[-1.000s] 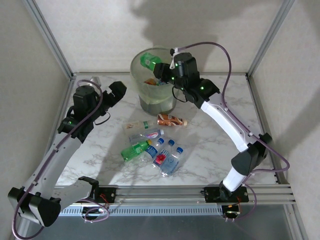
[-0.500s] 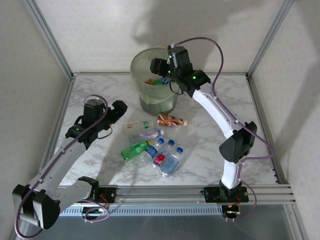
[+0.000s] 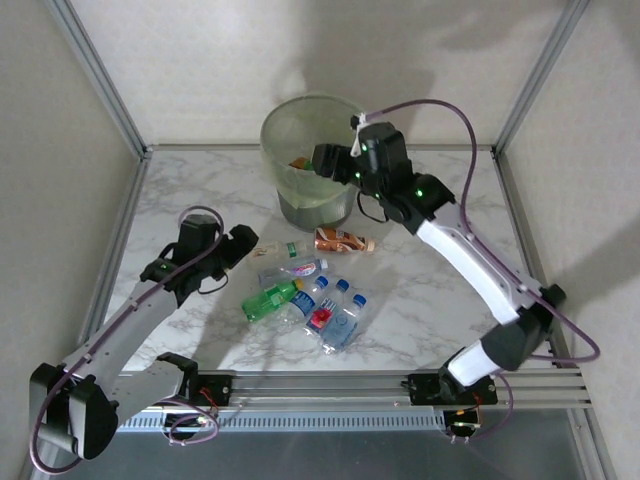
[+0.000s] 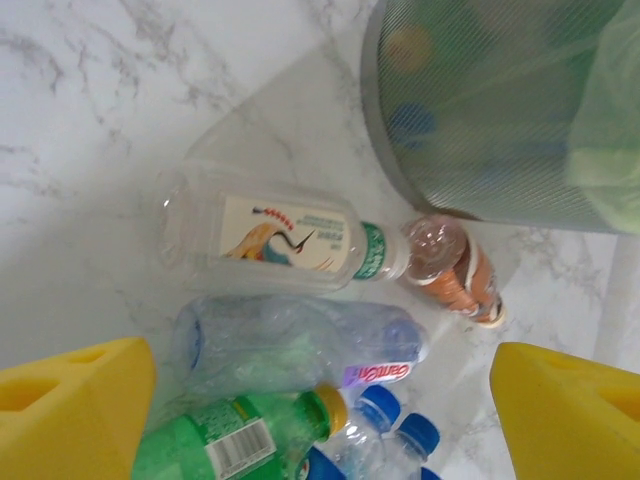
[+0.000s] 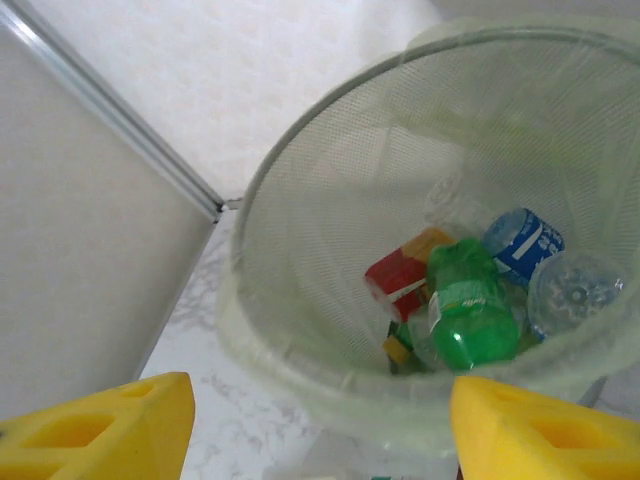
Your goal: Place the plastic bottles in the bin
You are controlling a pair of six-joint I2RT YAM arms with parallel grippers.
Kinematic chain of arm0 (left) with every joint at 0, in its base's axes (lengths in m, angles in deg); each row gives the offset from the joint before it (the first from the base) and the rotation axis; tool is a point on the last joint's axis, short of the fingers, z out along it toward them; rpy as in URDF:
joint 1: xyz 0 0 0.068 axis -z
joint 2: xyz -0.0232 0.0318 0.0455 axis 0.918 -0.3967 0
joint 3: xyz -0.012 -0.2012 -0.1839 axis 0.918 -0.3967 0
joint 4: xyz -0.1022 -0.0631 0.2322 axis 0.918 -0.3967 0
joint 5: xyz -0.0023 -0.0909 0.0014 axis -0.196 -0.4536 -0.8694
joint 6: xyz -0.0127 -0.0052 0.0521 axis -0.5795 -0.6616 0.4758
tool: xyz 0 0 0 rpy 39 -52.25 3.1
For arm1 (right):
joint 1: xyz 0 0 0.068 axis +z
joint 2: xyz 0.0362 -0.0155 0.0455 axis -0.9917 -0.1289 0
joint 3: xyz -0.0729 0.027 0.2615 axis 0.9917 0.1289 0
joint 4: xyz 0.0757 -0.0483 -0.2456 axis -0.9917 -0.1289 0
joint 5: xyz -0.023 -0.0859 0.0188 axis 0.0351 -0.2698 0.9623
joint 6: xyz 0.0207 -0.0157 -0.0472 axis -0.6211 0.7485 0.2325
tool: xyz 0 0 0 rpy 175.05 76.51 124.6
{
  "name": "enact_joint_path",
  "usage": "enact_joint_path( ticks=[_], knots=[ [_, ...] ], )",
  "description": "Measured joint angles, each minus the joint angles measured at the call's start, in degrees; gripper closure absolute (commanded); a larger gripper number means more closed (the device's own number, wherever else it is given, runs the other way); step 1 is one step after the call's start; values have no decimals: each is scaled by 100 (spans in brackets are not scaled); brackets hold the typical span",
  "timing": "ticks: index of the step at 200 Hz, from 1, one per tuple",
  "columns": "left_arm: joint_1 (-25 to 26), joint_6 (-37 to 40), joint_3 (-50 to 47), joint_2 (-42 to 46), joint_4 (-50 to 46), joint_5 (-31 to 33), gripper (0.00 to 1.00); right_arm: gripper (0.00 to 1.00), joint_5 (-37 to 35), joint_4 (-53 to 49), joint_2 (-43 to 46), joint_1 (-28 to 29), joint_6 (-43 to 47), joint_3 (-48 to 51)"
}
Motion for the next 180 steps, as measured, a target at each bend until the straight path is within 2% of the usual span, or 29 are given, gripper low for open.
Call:
enact_joint_path(
  ticks=[44,85,180],
  knots=[
    [48,-505,-328,2,90,-33,7,25,-221,111,1104,308,22,1335],
    [90,-1102,-446,-382,426,-66,5,23,-409,87,1495,308,-133,2109],
    [389,-2028,-240,-1611,1123,310,2,22,-476,109,1633,308,-291,2365]
  ],
)
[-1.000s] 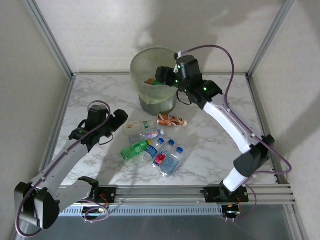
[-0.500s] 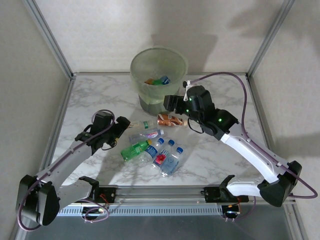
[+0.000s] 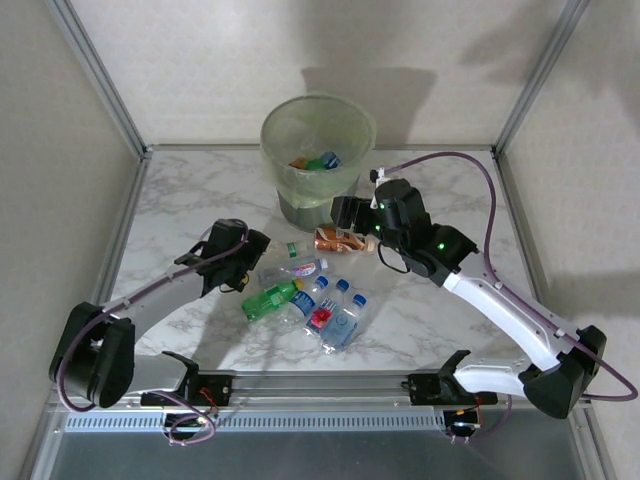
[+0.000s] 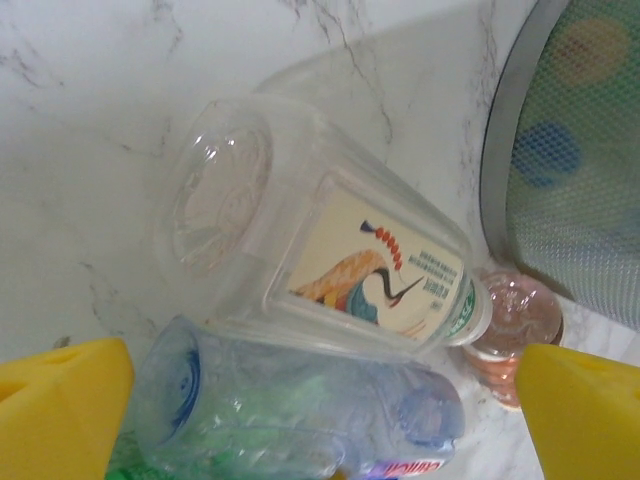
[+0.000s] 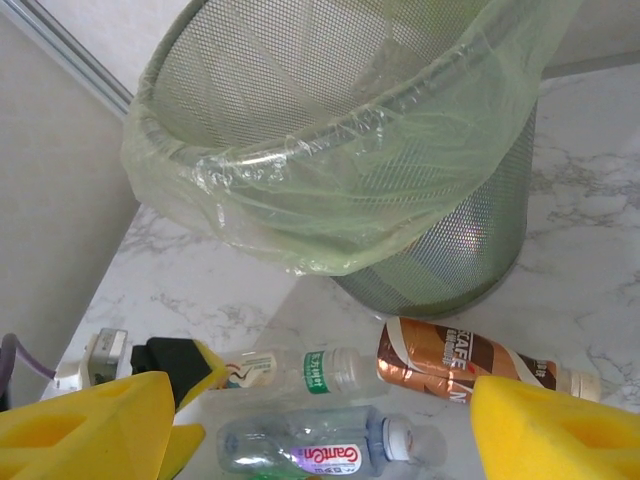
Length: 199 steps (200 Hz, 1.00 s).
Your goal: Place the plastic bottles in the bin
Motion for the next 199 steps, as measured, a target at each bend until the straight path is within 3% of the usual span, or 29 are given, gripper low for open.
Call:
enact_joint_path(
  ticks=[96,199],
  knots=[
    [-7,-238,601,-1137,133,330,2,21,-15,-7,52,0,-35,81],
    [-273,-131,1300,-2079,76,328,12,21,-72,-15,55,0,-35,81]
  ],
)
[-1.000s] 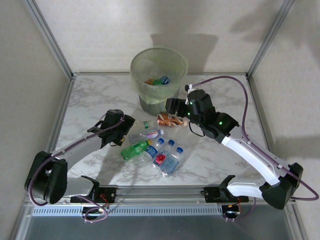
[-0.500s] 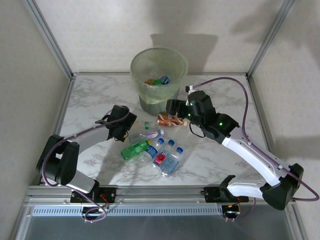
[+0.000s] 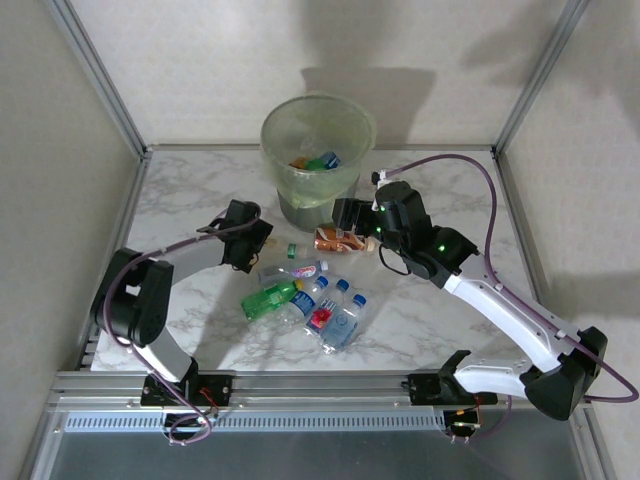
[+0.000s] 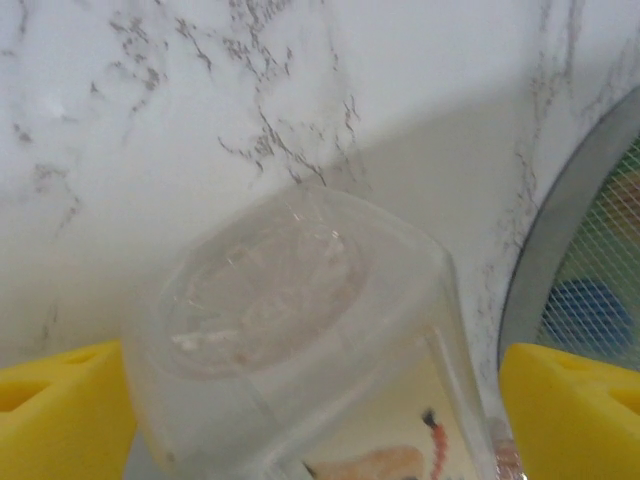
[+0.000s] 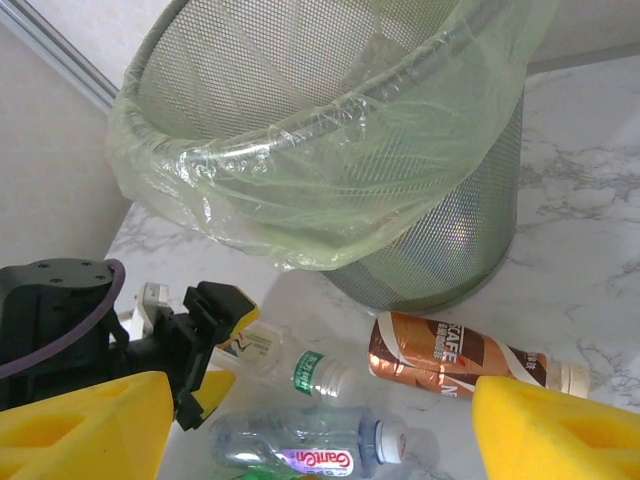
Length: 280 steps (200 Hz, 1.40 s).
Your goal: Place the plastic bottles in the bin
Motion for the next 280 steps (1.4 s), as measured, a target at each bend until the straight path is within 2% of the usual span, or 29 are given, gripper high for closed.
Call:
enact_joint_path(
  ticks=[149,224,280],
  knots=[
    [-149,133,61,2,-63,2,27,23,-229,-35,11,0,-11,35],
    [-223,229,46,573,-98,-22,30,24,-225,-81,140,0,-114,35],
    [-433,428,-304,1436,-367,-168,32,23,-133,-116,638,0,-295,116]
  ],
)
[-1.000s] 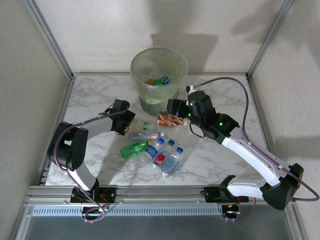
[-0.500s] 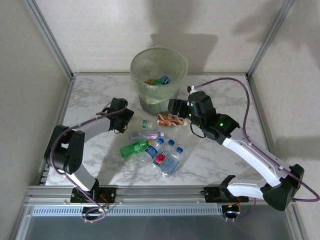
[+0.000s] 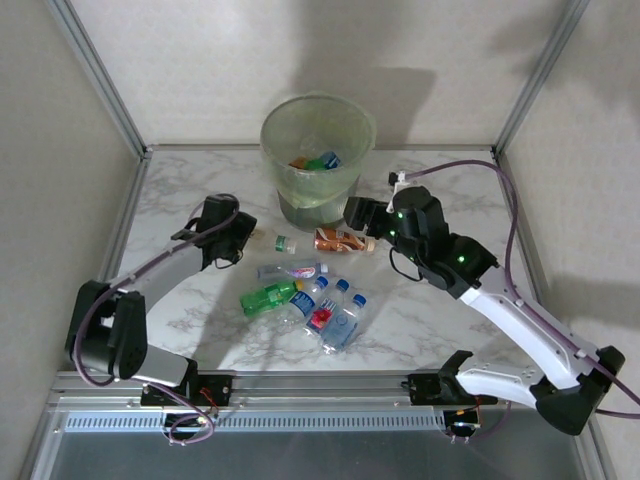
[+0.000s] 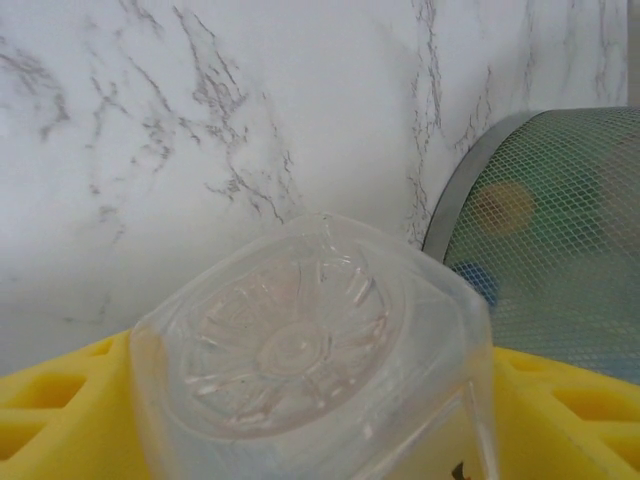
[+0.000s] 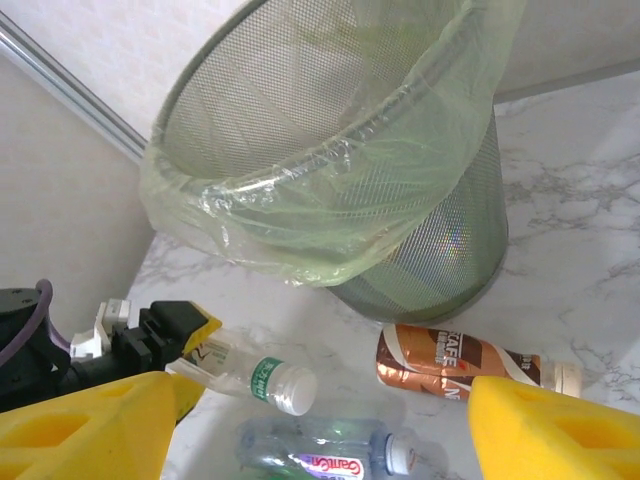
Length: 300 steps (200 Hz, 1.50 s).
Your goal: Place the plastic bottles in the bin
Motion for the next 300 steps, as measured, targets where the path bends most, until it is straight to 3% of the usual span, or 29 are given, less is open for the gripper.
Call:
enact_joint_path(
  ticks=[59,109,138,183,233,300],
  knots=[
    [-166,306,-11,918,-352,-223,33,22,490,212,90,0,-94,13],
    [-223,352,109,1563,-450,-433,34,20,1641,638,-358,0,87,-363],
    [-238,350,601,1679,-428,-658,35,18,2175,780,-861,26,256,-841],
    [-236,348,1513,1681,-90,-1272,35,14,2435,811,-1355,50,358,-1025],
    [-68,348,1751,1576,393,-1845,34,12,2889,844,-1941,55,313,-1204],
    [26,350,1751,1394,564,-2197,35,28,3082,1008,-2000,59,184,-1309]
  ],
)
